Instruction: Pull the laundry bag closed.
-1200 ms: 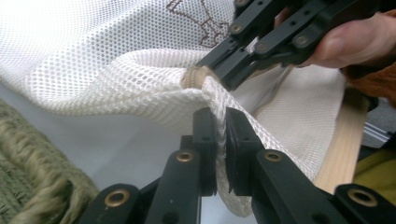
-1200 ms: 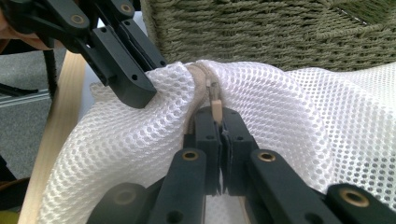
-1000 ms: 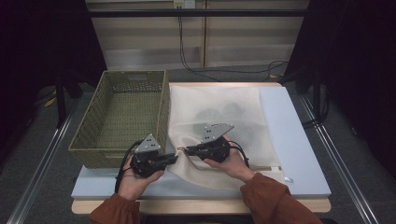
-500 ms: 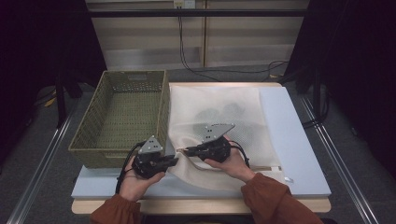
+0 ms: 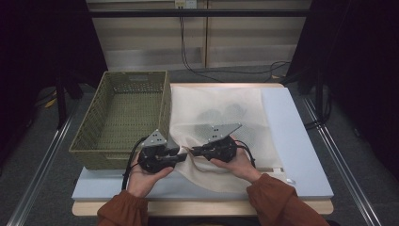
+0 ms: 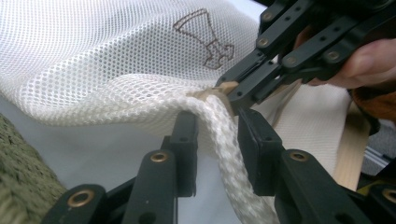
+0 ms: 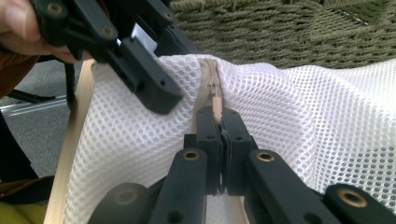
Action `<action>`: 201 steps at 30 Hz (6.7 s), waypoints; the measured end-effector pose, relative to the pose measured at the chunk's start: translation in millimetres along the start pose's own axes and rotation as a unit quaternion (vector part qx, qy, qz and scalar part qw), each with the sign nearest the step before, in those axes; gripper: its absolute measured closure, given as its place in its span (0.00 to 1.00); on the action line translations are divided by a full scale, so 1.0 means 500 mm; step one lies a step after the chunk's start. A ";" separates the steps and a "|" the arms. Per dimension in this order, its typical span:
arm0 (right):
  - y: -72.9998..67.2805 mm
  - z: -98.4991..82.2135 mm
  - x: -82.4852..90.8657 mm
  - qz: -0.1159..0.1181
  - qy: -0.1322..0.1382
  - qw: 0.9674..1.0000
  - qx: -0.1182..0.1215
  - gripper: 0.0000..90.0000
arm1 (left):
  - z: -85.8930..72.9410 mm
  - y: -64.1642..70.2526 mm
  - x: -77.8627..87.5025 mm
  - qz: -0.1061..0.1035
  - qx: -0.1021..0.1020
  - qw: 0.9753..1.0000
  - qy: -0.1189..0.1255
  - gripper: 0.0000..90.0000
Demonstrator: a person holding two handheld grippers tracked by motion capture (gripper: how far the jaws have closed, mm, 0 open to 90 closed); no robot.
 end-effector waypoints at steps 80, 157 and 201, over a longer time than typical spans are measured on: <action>-0.006 -0.002 -0.007 0.009 0.001 1.000 -0.006 0.98 | 0.001 -0.016 -0.003 0.010 0.002 1.000 -0.001 0.86; -0.019 -0.041 0.009 0.001 -0.010 1.000 -0.002 0.98 | 0.011 -0.027 0.016 -0.014 0.041 0.999 0.022 0.95; -0.021 -0.057 0.024 0.002 -0.023 1.000 -0.002 0.98 | 0.014 -0.025 0.021 -0.011 0.034 0.999 0.022 0.95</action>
Point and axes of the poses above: each handheld gripper's, and its own axes: x roughly backward along the jaws, z roughly out of its top, y roughly to its right, the point moved 1 cm from there along -x, roughly forward along the jaws, and after that the axes turned 8 degrees about x, right-handed, at the moved point
